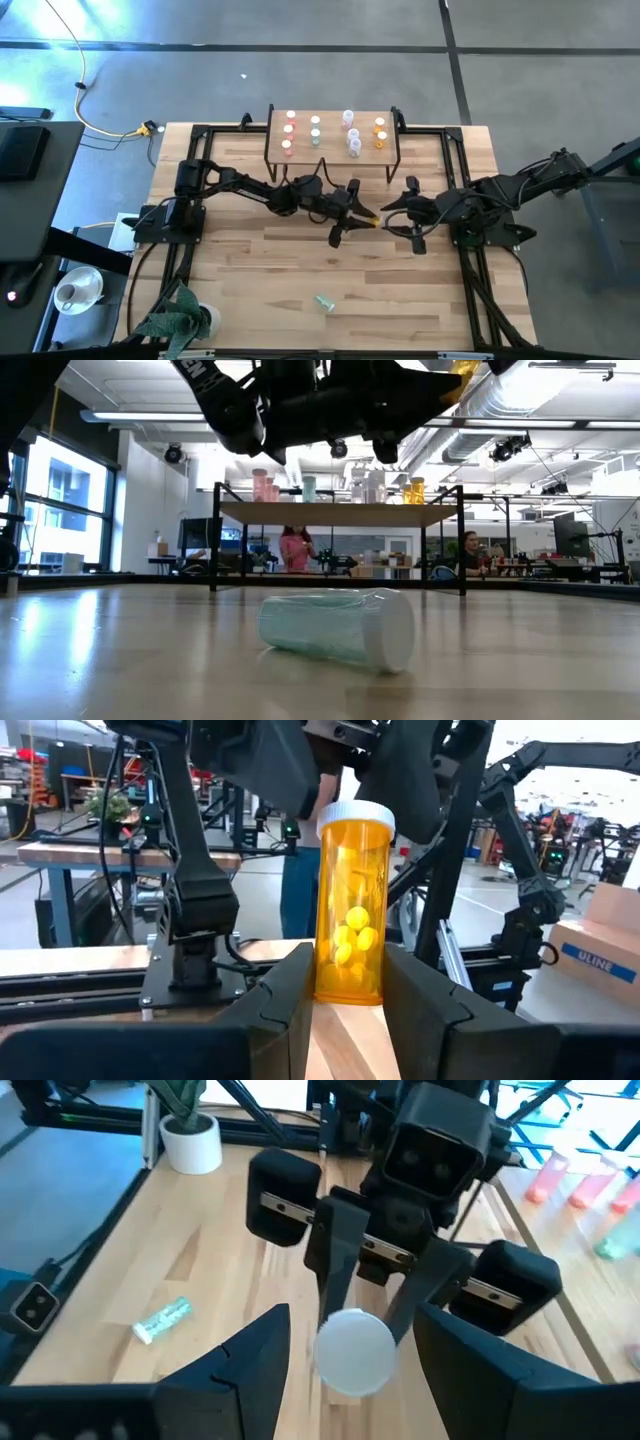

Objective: Pick and place medicine bottles onto shelf by color
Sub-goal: Put the orange pill bottle on the shelf aligned with the other orange pill bottles

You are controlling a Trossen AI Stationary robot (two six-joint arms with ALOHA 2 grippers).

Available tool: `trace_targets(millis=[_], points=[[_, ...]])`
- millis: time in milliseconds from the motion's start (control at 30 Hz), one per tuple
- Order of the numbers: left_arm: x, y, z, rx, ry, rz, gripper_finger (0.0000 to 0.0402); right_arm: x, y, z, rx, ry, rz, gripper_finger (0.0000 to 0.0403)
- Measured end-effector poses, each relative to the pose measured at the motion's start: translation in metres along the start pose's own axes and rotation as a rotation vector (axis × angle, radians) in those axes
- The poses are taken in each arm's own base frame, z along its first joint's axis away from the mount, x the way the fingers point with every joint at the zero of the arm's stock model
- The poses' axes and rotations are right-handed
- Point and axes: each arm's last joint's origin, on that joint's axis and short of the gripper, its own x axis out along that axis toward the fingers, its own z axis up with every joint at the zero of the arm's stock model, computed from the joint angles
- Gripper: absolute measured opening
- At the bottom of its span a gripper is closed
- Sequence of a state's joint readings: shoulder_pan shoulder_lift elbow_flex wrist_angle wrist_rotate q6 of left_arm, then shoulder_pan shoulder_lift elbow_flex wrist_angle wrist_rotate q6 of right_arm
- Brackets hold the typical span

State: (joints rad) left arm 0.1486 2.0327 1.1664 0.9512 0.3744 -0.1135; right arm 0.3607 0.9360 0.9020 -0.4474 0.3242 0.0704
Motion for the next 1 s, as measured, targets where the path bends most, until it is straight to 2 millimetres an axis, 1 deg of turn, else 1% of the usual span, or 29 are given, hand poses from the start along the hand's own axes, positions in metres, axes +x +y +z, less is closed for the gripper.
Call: trace_targets(millis=[500, 600, 800, 1000], points=[[0.0001, -0.0003, 0.0019, -0.019, -0.017, -0.002, 0.009, 0.0, -0.0017, -0.0035, 0.008, 0.031, -0.054, 0.0201], [0.0001, -0.0003, 0.0018, -0.019, -0.017, -0.002, 0.0093, 0.0001, -0.0017, -0.0036, 0.024, 0.032, -0.054, 0.0185], [0.0, -0.0001, 0.0018, -0.018, -0.017, 0.002, 0.0102, 0.0001, -0.0015, -0.004, 0.03, 0.036, -0.049, 0.0135], [0.0, 0.0, 0.0018, -0.019, -0.016, 0.003, 0.0105, 0.0001, -0.0015, -0.004, 0.03, 0.036, -0.048, 0.0112]])
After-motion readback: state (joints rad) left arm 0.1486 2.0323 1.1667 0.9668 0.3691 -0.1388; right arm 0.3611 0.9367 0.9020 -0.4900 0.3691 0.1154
